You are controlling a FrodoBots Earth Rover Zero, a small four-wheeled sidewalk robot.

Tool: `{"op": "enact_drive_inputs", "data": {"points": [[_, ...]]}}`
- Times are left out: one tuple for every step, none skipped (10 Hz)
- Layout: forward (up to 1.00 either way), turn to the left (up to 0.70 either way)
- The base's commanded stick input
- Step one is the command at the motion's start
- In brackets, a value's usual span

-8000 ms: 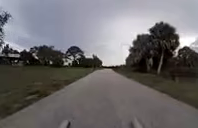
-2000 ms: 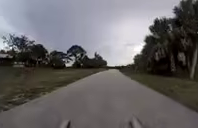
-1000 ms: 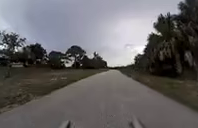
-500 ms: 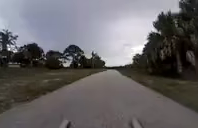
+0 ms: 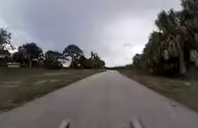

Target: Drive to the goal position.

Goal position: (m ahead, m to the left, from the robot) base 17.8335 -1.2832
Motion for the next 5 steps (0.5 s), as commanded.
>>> {"op": "enact_drive_inputs", "data": {"points": [[1.00,0.00],[1.00,0.00],[1.00,0.08],[1.00,0.40],[1.00,0.32]]}}
